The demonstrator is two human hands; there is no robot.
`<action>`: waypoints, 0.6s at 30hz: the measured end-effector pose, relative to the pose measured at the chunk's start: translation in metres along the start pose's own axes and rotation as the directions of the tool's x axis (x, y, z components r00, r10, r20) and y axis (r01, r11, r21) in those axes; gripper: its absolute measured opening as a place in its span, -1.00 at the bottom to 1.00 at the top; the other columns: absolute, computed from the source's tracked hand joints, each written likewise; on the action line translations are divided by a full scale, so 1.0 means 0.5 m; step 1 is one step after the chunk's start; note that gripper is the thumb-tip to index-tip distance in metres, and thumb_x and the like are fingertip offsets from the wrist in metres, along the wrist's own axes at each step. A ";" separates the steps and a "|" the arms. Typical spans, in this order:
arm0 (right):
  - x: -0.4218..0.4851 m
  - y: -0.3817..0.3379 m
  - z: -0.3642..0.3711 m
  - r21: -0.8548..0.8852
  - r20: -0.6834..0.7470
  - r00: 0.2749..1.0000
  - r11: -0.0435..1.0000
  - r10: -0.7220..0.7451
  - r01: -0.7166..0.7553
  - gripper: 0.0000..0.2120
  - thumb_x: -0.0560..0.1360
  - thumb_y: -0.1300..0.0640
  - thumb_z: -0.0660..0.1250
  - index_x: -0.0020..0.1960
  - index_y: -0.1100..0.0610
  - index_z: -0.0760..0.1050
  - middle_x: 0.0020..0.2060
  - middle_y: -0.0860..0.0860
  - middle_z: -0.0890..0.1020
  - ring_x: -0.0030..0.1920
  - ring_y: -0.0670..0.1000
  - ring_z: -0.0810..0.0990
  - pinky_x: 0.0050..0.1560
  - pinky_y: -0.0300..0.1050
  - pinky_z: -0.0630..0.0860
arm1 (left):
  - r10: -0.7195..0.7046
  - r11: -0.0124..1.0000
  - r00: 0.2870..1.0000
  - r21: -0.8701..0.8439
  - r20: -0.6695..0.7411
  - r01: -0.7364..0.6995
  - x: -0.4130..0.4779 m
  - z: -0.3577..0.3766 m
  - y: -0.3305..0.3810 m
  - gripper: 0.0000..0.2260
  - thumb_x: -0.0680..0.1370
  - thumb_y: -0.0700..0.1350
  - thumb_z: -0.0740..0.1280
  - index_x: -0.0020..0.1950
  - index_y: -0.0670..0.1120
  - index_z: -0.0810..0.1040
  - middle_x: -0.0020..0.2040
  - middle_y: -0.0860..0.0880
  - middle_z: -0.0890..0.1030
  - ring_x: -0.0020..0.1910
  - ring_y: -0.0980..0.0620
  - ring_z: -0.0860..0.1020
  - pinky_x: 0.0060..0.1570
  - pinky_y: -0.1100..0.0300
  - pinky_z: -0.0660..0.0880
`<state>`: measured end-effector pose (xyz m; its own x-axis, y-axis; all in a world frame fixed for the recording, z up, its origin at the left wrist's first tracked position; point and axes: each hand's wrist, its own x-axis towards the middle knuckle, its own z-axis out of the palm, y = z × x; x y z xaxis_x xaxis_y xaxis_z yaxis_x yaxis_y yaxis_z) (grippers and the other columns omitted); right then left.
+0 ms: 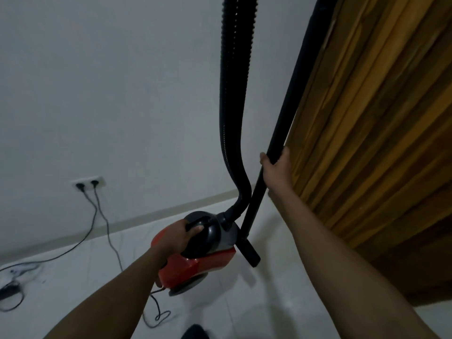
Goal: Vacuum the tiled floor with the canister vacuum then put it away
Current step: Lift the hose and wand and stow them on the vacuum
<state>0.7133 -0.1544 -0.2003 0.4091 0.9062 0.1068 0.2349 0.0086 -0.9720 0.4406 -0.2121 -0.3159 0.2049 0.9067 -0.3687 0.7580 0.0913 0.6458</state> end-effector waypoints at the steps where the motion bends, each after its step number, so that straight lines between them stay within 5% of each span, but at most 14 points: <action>1: 0.048 0.003 0.000 -0.008 -0.002 1.000 1.000 -0.006 0.006 -0.66 0.62 0.07 0.32 0.33 0.07 0.32 0.01 -0.15 0.50 0.05 -0.07 0.53 0.08 -0.19 0.46 | 0.019 1.000 1.000 -0.001 0.006 -0.019 0.048 -0.006 0.018 -0.64 0.61 0.18 0.28 0.29 0.00 0.58 0.13 -0.06 0.67 0.02 -0.01 0.60 0.00 0.18 0.41; 4: 0.208 0.036 0.011 -0.016 -0.018 1.000 1.000 0.004 -0.005 -0.62 0.63 0.05 0.31 0.38 0.11 0.31 -0.02 -0.20 0.47 0.05 -0.12 0.51 0.06 -0.23 0.43 | 0.031 0.999 0.997 0.006 0.064 -0.032 0.220 -0.014 0.064 -0.64 0.62 0.16 0.27 0.29 -0.02 0.57 0.14 -0.09 0.67 0.07 -0.05 0.61 0.02 0.18 0.42; 8: 0.415 0.091 0.029 -0.011 -0.068 0.997 0.999 0.042 -0.043 -0.64 0.61 0.01 0.32 0.35 0.08 0.35 0.13 -0.03 0.56 0.12 -0.03 0.58 0.13 -0.13 0.53 | 0.082 0.996 0.990 0.021 0.116 -0.085 0.432 -0.016 0.131 -0.64 0.62 0.17 0.26 0.35 0.04 0.53 0.20 -0.02 0.64 0.09 0.02 0.58 0.11 0.17 0.42; 15: 0.704 0.188 0.019 -0.003 -0.084 0.984 0.988 0.155 -0.156 -0.65 0.60 0.12 0.35 0.34 0.10 0.38 0.06 -0.06 0.56 0.00 -0.15 0.56 -0.09 -0.43 0.45 | 0.072 0.993 0.972 0.076 0.224 -0.091 0.749 0.007 0.248 -0.65 0.64 0.09 0.27 0.38 -0.02 0.53 0.24 -0.05 0.62 0.09 0.05 0.55 0.06 0.27 0.32; 18: 0.833 0.257 0.007 -0.038 -0.121 0.976 0.982 0.180 -0.186 -0.66 0.59 0.20 0.36 0.33 0.15 0.39 0.02 -0.07 0.54 -0.05 -0.16 0.53 -0.15 -0.53 0.44 | 0.051 0.987 0.960 0.131 0.276 -0.090 0.879 0.029 0.316 -0.68 0.66 0.07 0.25 0.32 -0.06 0.55 0.13 -0.03 0.64 -0.07 0.12 0.53 -0.09 0.35 0.32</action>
<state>0.9109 0.2257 -0.2816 0.5481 0.8352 -0.0452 0.1882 -0.1758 -0.9663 0.6593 0.1945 -0.3858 0.4061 0.7615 -0.5052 0.8109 -0.0453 0.5835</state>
